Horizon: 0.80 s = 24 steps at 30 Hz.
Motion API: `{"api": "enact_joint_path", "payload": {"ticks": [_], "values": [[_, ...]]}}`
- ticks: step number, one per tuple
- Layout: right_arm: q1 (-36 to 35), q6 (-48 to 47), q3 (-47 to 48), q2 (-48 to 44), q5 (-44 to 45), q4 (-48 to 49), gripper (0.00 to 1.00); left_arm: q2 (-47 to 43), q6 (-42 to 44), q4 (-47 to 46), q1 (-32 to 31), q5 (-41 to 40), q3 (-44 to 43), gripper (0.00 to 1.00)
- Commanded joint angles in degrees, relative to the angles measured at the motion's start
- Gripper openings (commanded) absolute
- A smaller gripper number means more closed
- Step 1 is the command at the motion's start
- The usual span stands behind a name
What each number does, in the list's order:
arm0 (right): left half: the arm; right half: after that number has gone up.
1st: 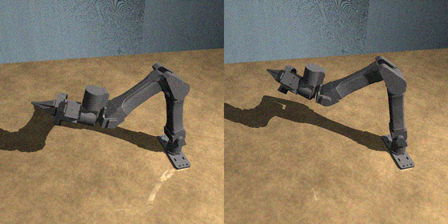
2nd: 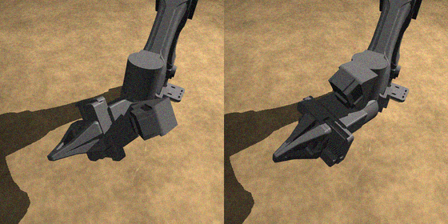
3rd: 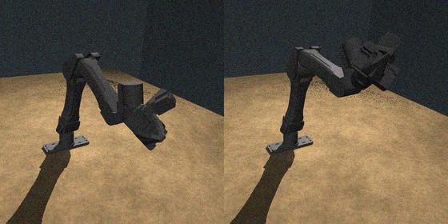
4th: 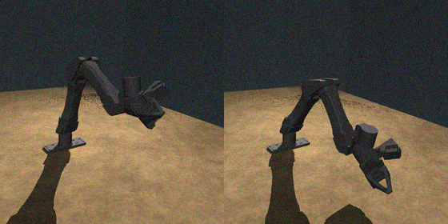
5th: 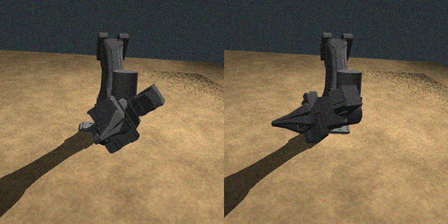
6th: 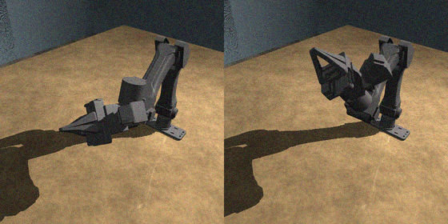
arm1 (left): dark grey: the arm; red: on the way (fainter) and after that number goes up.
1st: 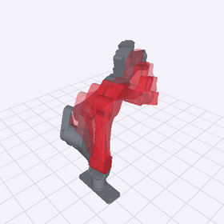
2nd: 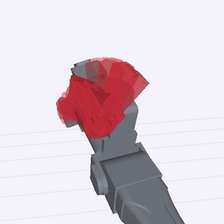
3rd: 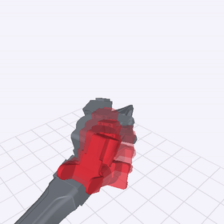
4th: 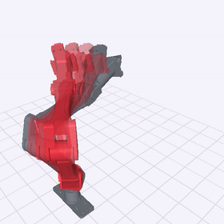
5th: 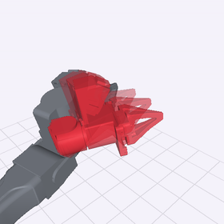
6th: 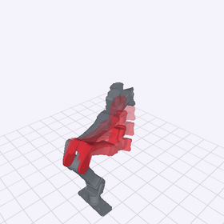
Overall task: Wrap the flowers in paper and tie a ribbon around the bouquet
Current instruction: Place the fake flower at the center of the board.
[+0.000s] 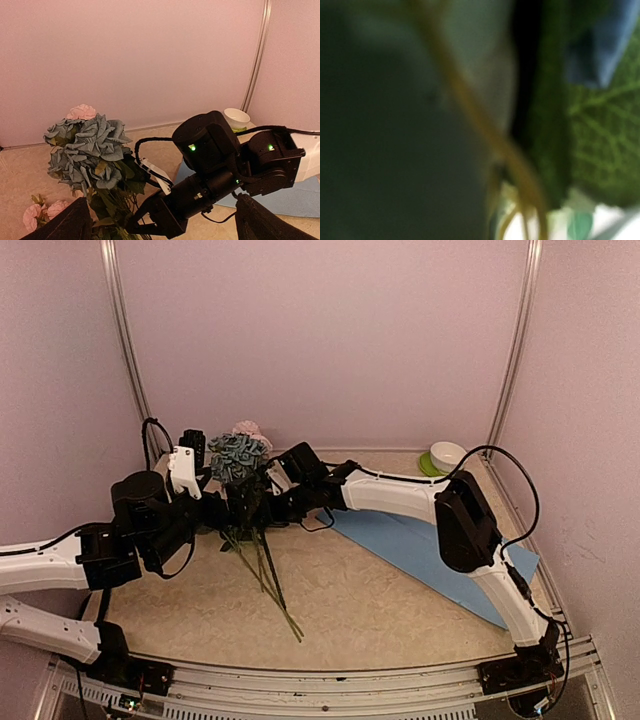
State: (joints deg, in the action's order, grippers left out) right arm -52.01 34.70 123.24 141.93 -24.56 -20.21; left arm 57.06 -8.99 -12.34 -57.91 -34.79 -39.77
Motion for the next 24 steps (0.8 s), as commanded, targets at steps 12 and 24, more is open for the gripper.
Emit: {"api": "enact_joint_path", "payload": {"ticks": [12, 24], "values": [[1.87, -11.39, 5.54, -6.03, 4.78, -6.62, 1.0, 3.62, -2.02, 0.61, 2.53, 2.11, 1.53, 0.96], [36.55, -24.61, -49.54, -45.75, 11.88, -11.56, 1.0, 23.73, 2.71, -4.47, -3.81, 12.91, -6.53, 0.88]]}}
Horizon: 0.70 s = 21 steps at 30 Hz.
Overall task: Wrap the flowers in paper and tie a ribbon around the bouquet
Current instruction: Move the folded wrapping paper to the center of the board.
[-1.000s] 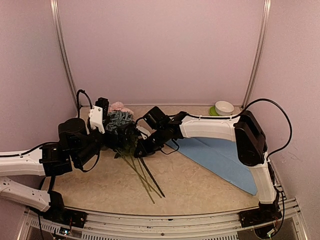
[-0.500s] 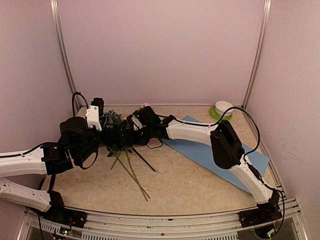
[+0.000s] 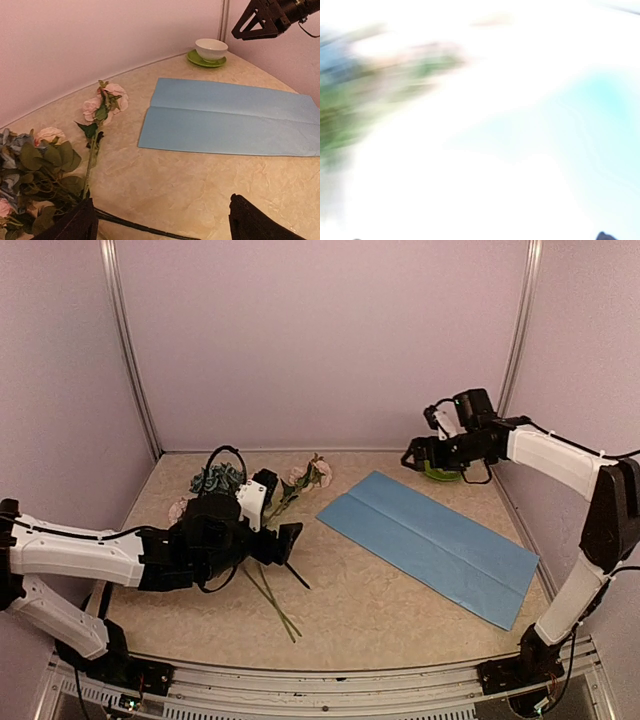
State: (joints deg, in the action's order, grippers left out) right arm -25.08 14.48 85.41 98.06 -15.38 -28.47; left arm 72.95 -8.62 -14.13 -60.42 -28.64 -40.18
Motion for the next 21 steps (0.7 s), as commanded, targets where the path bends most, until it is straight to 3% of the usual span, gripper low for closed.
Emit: {"api": "enact_joint_path", "payload": {"ticks": [1, 5, 7, 15, 21], "values": [[13.24, -4.66, -13.8, -2.53, 0.89, -2.08, 1.0, 11.3, 3.04, -2.01, -1.68, 8.11, -8.61, 0.87], [24.42, -5.05, -17.31, -0.48, -1.36, 1.12, 1.0, 26.31, 5.17, 1.74, -2.32, 14.99, -20.49, 0.83], [26.36, -6.16, -15.84, 2.55, 0.02, 0.89, 1.0, 33.06, 5.58, 4.13, -2.33, 17.83, -26.58, 0.79], [28.07, -10.58, -6.28, 16.08, 2.24, -5.23, 0.99, 49.85, 5.11, 9.02, -2.42, 22.03, -41.56, 0.75], [27.77, -11.18, -9.53, 16.45, -1.84, -5.79, 0.91, 56.17, 4.24, 11.18, -2.21, 20.28, -46.28, 0.75]]}}
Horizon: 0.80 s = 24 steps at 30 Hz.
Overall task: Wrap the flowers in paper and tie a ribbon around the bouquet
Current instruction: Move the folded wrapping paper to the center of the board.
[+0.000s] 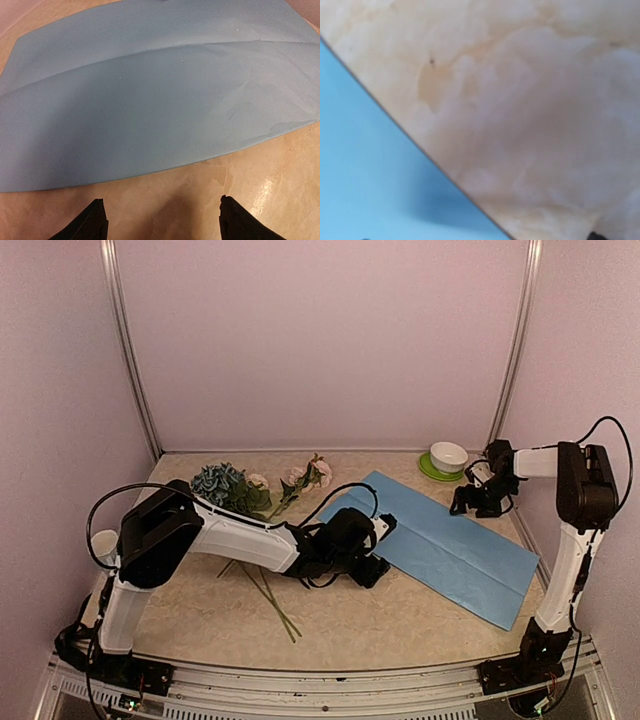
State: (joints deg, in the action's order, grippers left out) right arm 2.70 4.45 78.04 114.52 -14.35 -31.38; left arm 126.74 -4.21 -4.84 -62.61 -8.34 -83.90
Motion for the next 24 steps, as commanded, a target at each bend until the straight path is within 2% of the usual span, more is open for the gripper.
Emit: {"api": "enact_joint_path", "payload": {"ticks": [1, 6, 14, 20, 24], "values": [[-0.31, -1.11, -2.97, -0.43, -3.6, -2.81, 0.9, 2.86, -0.26, 1.78, 0.13, -0.18, -2.69, 0.75], [-3.57, -1.02, -6.94, -2.67, -6.57, -2.89, 0.85, 4.39, -2.09, 3.39, 2.65, -1.04, -3.74, 0.74], [-11.54, 0.22, -13.7, -9.87, -15.75, -1.16, 0.8, 2.48, -3.59, 4.43, 8.24, -4.02, 0.12, 0.74], [-15.07, 4.78, -21.21, -17.06, -26.0, 5.63, 0.76, -0.63, -3.13, 3.79, 11.86, -7.5, 3.88, 0.75], [-15.9, 11.16, -27.62, -21.53, -34.09, 15.3, 0.7, -3.72, -1.38, 1.66, 12.96, -8.68, 6.31, 0.77]]}}
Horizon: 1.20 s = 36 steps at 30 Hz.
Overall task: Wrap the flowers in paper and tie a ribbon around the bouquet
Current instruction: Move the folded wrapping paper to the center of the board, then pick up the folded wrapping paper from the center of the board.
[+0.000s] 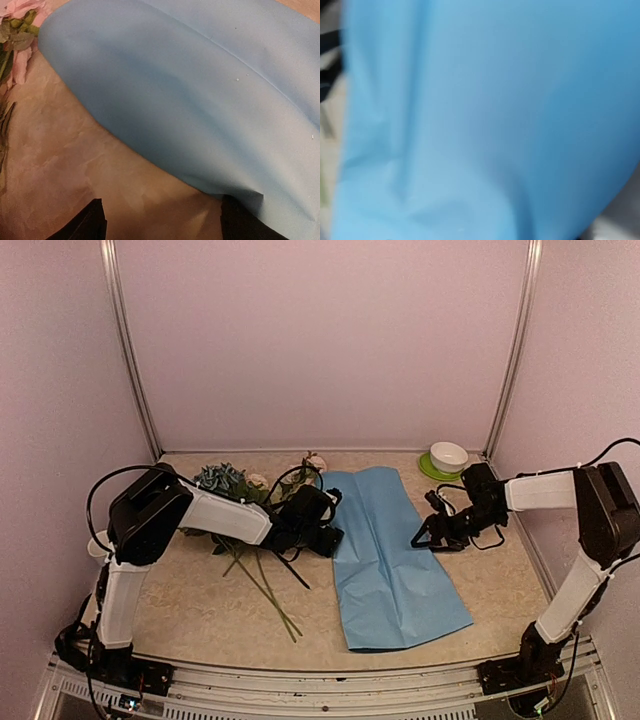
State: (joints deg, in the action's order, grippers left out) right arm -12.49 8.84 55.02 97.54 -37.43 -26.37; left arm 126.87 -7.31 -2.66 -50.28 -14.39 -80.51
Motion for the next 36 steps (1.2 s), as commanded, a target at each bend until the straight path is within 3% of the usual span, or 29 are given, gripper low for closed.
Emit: {"api": "enact_joint_path", "payload": {"ticks": [1, 7, 14, 22, 30, 32, 33, 36], "values": [[-0.94, 9.0, -6.03, -5.03, -13.08, 12.96, 0.69, -4.85, 2.71, -1.43, 0.56, -2.56, 3.55, 0.78], [-1.44, 14.32, -10.89, -5.55, -15.81, 21.32, 0.63, -11.7, 6.95, -6.88, -1.45, -2.06, 8.7, 0.85], [-1.48, 15.52, -13.32, -6.48, -16.68, 23.8, 0.6, -14.37, 8.87, -4.5, -5.24, -0.45, 11.4, 0.86], [-3.35, 21.29, -18.95, -3.94, -19.09, 32.18, 0.61, -13.19, 7.38, -4.73, -9.99, 5.56, 15.4, 0.84], [-7.09, 24.97, -19.01, -4.67, -19.87, 35.42, 0.61, -10.51, 4.79, -7.28, -9.66, 6.82, 16.8, 0.82], [-8.43, 25.59, -19.13, -4.8, -19.71, 36.25, 0.54, -10.5, 4.78, -7.57, -9.56, 7.01, 16.93, 0.82], [-8.78, 25.71, -19.11, -5.01, -19.44, 36.35, 0.46, -10.57, 4.82, -7.81, -9.49, 7.09, 17.07, 0.82], [-8.95, 26.83, -18.57, -5.64, -18.59, 36.32, 0.07, -11.97, 5.22, -8.38, -9.23, 7.06, 17.82, 0.81]]}}
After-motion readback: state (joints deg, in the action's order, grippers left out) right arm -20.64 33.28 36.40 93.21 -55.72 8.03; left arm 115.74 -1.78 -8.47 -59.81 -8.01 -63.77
